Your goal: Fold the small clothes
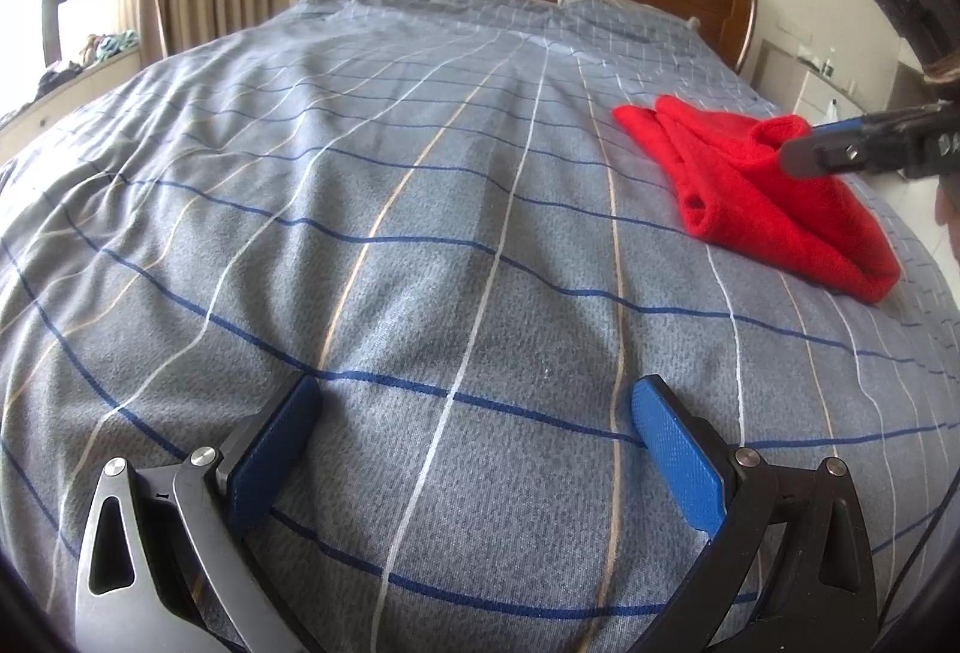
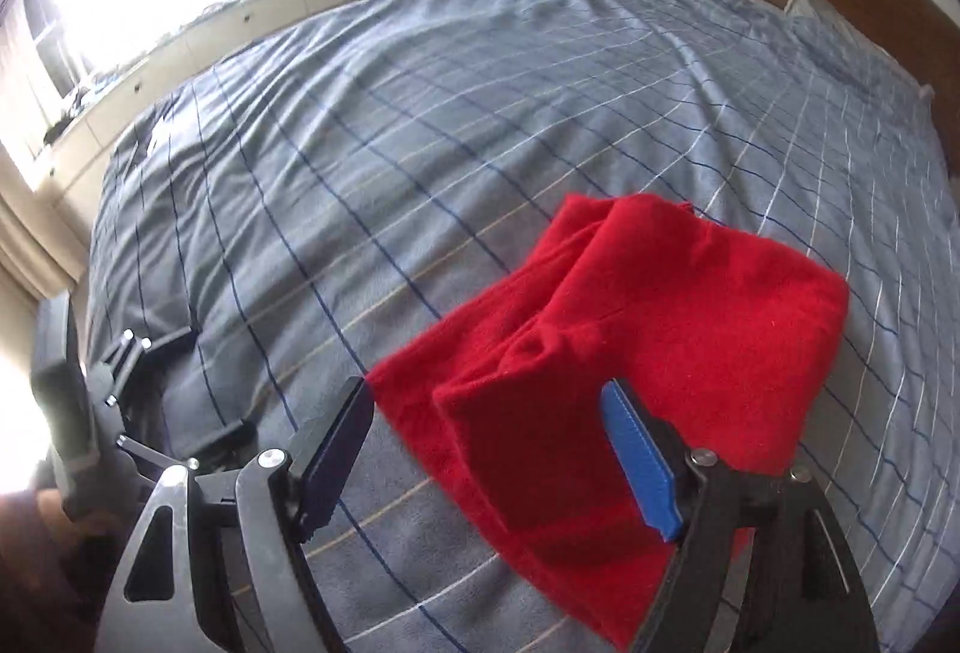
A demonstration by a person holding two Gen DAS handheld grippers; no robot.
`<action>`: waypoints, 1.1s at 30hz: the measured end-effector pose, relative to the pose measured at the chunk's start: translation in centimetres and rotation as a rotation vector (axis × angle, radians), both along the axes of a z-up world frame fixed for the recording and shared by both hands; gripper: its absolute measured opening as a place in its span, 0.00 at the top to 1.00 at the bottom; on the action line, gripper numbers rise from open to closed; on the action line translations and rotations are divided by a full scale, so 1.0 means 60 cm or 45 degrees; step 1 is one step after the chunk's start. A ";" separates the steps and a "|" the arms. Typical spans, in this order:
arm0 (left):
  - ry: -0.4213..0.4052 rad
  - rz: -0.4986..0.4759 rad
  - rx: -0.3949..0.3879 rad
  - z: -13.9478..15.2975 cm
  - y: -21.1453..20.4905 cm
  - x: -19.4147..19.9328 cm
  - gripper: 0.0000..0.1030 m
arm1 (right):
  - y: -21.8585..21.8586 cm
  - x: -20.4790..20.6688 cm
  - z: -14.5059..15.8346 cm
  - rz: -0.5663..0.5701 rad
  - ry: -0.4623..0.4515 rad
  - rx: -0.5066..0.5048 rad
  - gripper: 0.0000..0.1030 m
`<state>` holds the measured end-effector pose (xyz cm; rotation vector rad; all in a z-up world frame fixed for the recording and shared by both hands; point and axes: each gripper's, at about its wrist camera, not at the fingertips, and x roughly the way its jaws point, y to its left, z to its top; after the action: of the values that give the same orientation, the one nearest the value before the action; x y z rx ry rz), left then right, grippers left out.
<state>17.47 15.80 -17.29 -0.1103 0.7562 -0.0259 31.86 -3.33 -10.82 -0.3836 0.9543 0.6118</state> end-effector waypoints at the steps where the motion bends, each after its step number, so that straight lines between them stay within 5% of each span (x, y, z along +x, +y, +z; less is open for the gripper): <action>1: -0.001 0.000 -0.001 0.000 0.000 0.000 0.00 | 0.007 0.000 -0.014 -0.006 -0.034 -0.066 0.51; 2: -0.004 -0.002 -0.004 0.000 0.001 -0.001 0.00 | 0.012 0.006 -0.027 -0.036 -0.057 -0.135 0.91; 3: -0.006 -0.002 -0.007 0.000 0.002 -0.002 0.00 | 0.014 0.014 -0.035 -0.085 -0.077 -0.185 0.93; 7: -0.004 0.000 -0.005 -0.001 0.001 -0.001 0.00 | 0.005 -0.002 0.012 -0.198 -0.184 0.027 0.93; 10: -0.005 0.000 -0.004 -0.001 0.000 -0.001 0.00 | 0.034 -0.002 -0.016 -0.164 -0.122 0.056 0.91; 13: -0.011 -0.003 -0.015 0.000 0.002 -0.002 0.00 | 0.053 0.005 -0.085 -0.161 -0.008 0.011 0.72; 16: -0.010 -0.003 -0.015 0.000 0.001 -0.002 0.00 | 0.036 -0.024 -0.071 -0.143 0.020 0.201 0.38; 17: -0.008 -0.002 -0.012 0.000 0.000 -0.001 0.00 | 0.027 -0.033 -0.060 -0.120 0.072 0.301 0.37; 22: -0.007 -0.001 -0.011 0.000 -0.001 0.000 0.00 | -0.074 -0.080 0.023 -0.147 0.067 0.628 0.38; 24: -0.006 0.000 -0.009 0.000 -0.001 0.000 0.00 | -0.134 -0.074 0.037 -0.322 0.034 0.631 0.45; 25: -0.006 0.001 -0.007 -0.001 -0.001 0.000 0.00 | -0.162 -0.067 0.035 -0.398 0.040 0.624 0.59; 26: -0.007 0.001 -0.005 -0.001 -0.001 0.001 0.00 | -0.183 -0.061 0.028 -0.454 0.055 0.615 0.74; 27: -0.008 0.001 -0.005 -0.001 -0.001 0.000 0.00 | -0.199 -0.055 0.015 -0.496 0.085 0.604 0.79; 31: -0.018 -0.001 -0.015 -0.002 0.002 -0.003 0.00 | -0.216 -0.041 -0.079 -0.600 0.276 0.489 0.85; 33: -0.023 -0.003 -0.020 -0.002 0.003 -0.007 0.00 | -0.208 -0.061 -0.097 -0.582 0.242 0.456 0.88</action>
<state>17.07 16.00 -17.44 -0.1240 0.7378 -0.0347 28.20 -15.82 -16.65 0.2147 1.0467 0.3905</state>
